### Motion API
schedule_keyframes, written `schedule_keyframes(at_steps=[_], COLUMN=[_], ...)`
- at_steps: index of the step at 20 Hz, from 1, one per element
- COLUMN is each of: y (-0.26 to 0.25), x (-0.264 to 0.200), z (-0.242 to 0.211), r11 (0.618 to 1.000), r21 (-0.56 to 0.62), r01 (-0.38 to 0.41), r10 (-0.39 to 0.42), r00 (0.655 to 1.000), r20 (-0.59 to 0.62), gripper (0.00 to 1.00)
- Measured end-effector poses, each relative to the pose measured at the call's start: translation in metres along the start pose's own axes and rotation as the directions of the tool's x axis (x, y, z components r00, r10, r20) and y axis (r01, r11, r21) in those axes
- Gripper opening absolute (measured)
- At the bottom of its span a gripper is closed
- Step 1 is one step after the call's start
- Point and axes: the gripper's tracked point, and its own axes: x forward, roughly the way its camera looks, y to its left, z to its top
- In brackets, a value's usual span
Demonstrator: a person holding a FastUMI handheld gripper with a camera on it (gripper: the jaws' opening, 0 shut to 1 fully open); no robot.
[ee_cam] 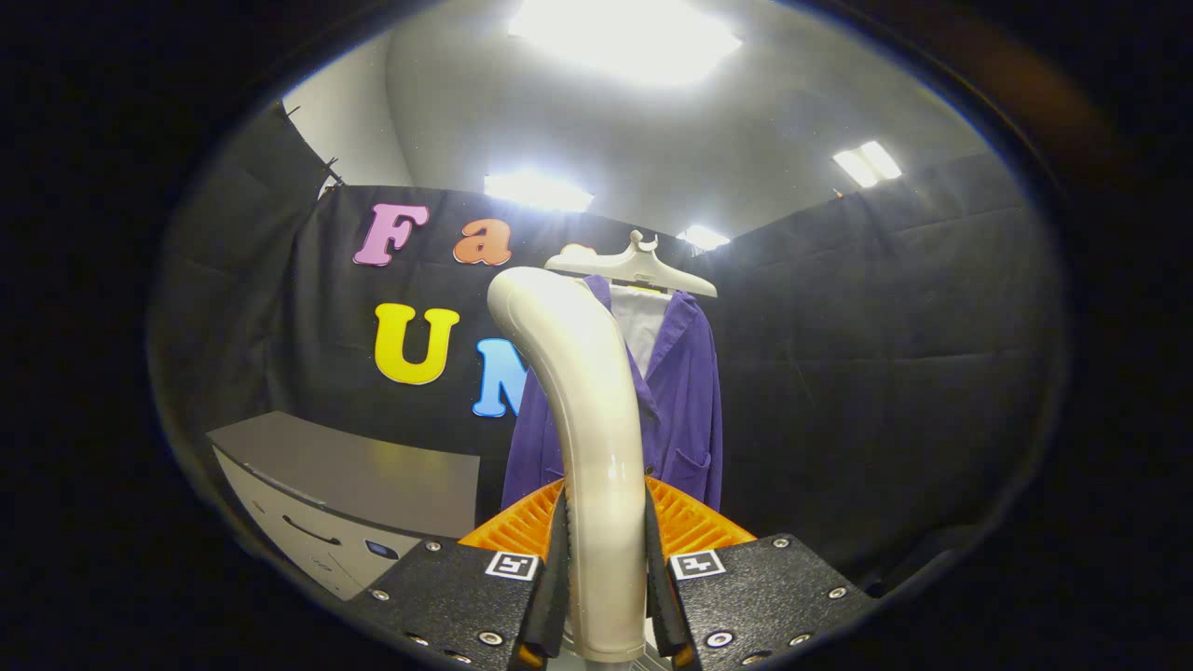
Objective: Iron the clothes twice with a garment steamer, once on the left side and once on the right side.
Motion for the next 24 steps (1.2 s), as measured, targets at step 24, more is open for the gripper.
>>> schedule_keyframes(at_steps=[24], y=[0.004], x=[0.248], z=[0.01], r11=[0.975], r21=[-0.124], r01=[0.183], r10=[-0.186], r00=[0.982], r20=[-0.013], gripper=[0.37])
